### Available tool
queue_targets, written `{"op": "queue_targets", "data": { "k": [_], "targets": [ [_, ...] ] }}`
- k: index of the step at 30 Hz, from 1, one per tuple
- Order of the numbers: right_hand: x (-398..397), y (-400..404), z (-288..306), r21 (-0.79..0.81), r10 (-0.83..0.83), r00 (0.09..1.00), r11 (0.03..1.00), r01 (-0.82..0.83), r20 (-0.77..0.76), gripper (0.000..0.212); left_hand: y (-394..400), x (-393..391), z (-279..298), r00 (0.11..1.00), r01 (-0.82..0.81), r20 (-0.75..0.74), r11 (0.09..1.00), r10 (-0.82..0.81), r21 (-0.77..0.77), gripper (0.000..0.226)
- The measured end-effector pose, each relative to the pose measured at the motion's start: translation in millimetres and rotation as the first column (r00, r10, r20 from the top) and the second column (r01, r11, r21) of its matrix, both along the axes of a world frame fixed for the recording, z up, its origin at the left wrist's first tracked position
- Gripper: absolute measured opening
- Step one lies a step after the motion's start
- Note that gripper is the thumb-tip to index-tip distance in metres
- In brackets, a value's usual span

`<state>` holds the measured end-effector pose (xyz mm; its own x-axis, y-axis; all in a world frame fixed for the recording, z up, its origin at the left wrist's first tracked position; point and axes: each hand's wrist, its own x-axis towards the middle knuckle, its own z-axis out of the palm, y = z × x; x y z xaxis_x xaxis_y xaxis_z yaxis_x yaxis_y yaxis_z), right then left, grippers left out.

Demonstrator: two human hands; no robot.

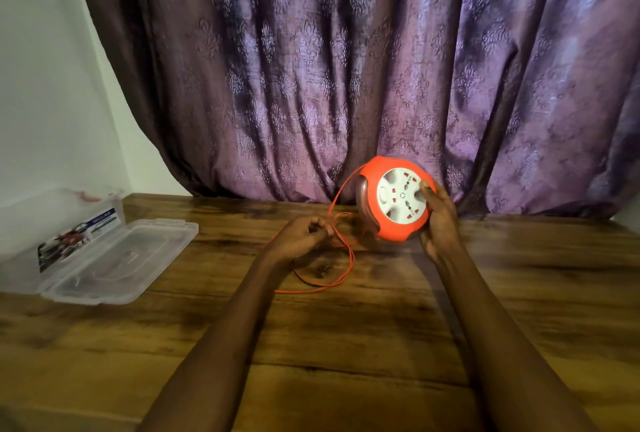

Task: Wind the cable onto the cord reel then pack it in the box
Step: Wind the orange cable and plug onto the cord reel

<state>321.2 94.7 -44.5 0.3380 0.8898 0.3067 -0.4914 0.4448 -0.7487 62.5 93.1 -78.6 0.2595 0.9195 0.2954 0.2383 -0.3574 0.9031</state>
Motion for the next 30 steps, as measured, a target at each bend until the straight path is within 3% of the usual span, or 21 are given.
{"op": "queue_targets", "data": {
  "k": [2,5,10,13,15,18,20,23,26,28,30],
  "targets": [
    [3,0,0,-0.011,-0.068,0.998,0.998,0.068,-0.006,0.007,5,-6,2,0.985,-0.170,-0.030,0.984,0.172,0.055,0.019],
    [5,2,-4,-0.046,-0.171,0.985,0.984,0.172,0.032,0.013,11,-28,7,0.863,-0.450,-0.148,0.869,0.482,0.207,0.011],
    [-2,0,-16,-0.100,-0.215,0.969,0.969,0.227,0.125,0.029,-1,-54,14,0.682,-0.721,0.047,0.660,0.730,0.211,0.023],
    [-12,1,-19,-0.112,-0.186,0.969,0.972,0.205,0.161,0.029,-13,-64,21,0.560,-0.811,0.040,0.537,0.828,0.233,0.024],
    [-19,2,-19,-0.106,-0.167,0.972,0.977,0.185,0.162,0.028,-15,-74,28,0.572,-0.800,0.024,0.551,0.820,0.239,0.022],
    [-26,4,-19,-0.097,-0.171,0.978,0.978,0.183,0.124,0.027,-23,-78,34,0.706,-0.706,0.111,0.682,0.700,0.191,0.016],
    [-27,4,-19,-0.105,-0.174,0.978,0.977,0.186,0.114,0.028,-23,-75,34,0.771,-0.632,0.210,0.765,0.602,0.127,0.025],
    [-27,4,-19,-0.122,-0.182,0.977,0.973,0.194,0.108,0.029,-21,-66,29,0.812,-0.556,0.228,0.831,0.537,0.021,0.036],
    [-28,5,-21,-0.131,-0.185,0.977,0.971,0.198,0.103,0.030,-17,-69,26,0.757,-0.653,0.197,0.738,0.623,0.171,0.053],
    [-30,5,-22,-0.130,-0.193,0.976,0.970,0.206,0.105,0.031,-12,-67,25,0.706,-0.701,0.211,0.627,0.676,0.340,0.045],
    [-34,5,-22,-0.120,-0.195,0.976,0.971,0.206,0.094,0.029,-8,-53,25,0.767,-0.636,0.234,0.656,0.598,0.408,0.028]
  ]
}}
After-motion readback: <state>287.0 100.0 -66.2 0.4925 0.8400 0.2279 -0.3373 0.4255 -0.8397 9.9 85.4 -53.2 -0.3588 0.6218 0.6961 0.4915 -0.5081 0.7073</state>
